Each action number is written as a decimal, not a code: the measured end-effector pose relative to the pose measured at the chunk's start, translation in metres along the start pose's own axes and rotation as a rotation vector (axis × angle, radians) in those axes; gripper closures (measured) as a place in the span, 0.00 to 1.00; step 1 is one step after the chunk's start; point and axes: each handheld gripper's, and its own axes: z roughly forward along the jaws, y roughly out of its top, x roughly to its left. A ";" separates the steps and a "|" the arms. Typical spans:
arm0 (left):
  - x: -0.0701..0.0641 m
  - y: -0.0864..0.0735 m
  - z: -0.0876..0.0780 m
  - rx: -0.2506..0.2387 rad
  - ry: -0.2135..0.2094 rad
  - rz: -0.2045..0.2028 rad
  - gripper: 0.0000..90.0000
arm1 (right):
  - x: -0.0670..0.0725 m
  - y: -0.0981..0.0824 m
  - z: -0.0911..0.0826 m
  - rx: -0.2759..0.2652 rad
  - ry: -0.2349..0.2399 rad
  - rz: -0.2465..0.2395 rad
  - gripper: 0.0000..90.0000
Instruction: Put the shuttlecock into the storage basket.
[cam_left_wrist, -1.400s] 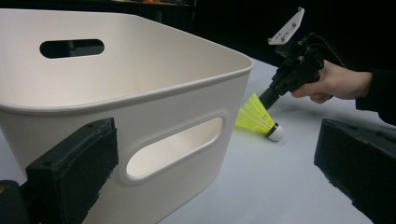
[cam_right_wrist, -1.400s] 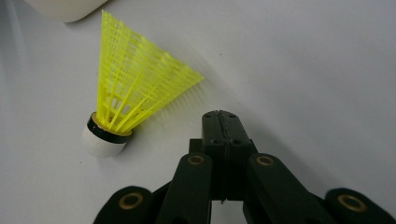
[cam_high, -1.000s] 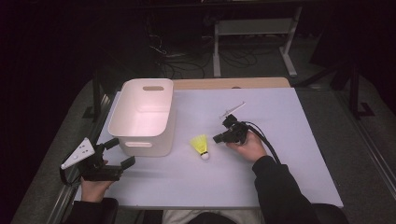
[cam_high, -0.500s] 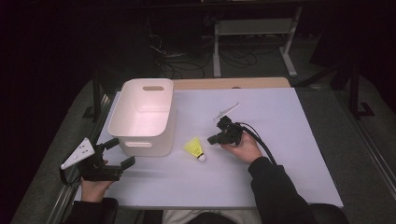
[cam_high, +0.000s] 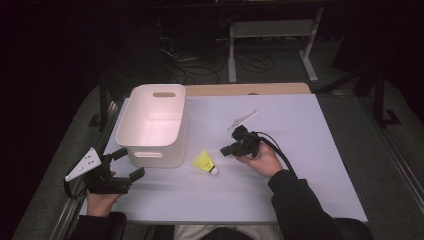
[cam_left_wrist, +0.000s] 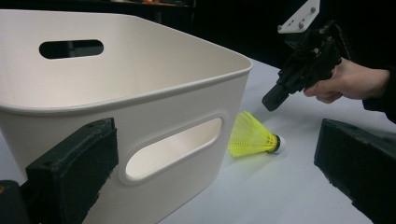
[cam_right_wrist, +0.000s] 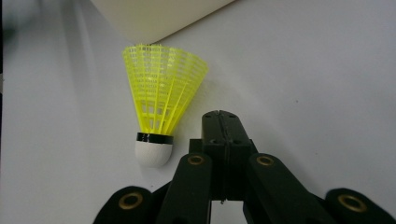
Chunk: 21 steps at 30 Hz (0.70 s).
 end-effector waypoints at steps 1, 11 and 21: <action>0.000 0.000 0.000 0.000 0.000 0.000 0.00 | 0.002 0.000 -0.001 0.001 0.003 -0.002 0.99; 0.000 0.000 0.000 0.000 -0.001 0.000 0.00 | 0.026 0.004 0.004 0.010 0.048 -0.063 0.99; 0.000 0.000 0.000 0.000 -0.002 0.002 0.00 | 0.045 0.007 0.018 0.031 0.086 -0.111 0.99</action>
